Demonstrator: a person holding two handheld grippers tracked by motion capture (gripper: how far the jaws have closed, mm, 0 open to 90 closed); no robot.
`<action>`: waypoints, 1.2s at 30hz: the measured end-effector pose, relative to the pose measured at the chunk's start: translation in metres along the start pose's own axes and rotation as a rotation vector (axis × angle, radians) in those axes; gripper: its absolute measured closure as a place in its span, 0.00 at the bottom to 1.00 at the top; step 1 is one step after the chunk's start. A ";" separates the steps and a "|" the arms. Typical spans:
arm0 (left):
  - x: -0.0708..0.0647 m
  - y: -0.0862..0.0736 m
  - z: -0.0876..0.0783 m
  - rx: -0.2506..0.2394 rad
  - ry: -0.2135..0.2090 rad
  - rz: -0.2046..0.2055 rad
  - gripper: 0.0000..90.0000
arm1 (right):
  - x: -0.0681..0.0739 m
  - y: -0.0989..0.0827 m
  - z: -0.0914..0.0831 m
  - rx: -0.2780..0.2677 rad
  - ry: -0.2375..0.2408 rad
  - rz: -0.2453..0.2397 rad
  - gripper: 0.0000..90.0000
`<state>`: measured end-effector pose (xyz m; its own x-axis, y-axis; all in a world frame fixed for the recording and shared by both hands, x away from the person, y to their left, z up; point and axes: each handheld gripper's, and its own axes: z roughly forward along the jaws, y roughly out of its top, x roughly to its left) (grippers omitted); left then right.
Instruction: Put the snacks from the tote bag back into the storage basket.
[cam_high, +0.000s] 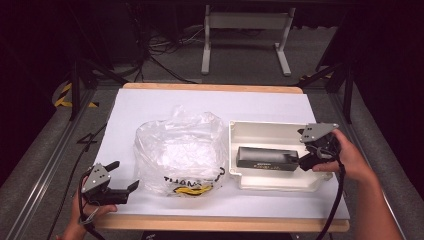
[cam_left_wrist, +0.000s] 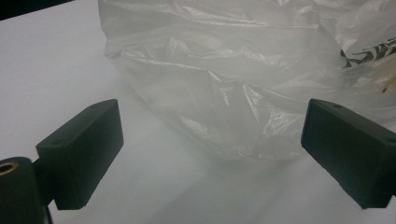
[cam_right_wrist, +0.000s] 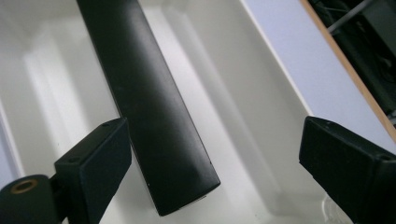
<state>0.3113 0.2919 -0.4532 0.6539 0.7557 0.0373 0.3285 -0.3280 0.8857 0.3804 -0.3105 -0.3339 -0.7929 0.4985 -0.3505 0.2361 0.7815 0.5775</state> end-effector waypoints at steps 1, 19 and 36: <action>0.000 0.000 0.000 -0.002 0.001 -0.002 0.07 | 0.000 -0.001 -0.002 -0.013 -0.006 0.010 0.11; 0.002 0.000 -0.002 -0.010 0.013 -0.009 0.07 | 0.016 -0.028 -0.020 -0.112 -0.122 0.153 0.12; 0.003 0.001 -0.001 -0.016 0.002 -0.007 0.07 | 0.037 -0.055 -0.025 -0.155 -0.187 0.248 0.07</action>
<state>0.3130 0.2938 -0.4514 0.6506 0.7587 0.0320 0.3221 -0.3138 0.8932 0.3243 -0.3444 -0.3596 -0.6021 0.7372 -0.3064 0.3092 0.5692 0.7618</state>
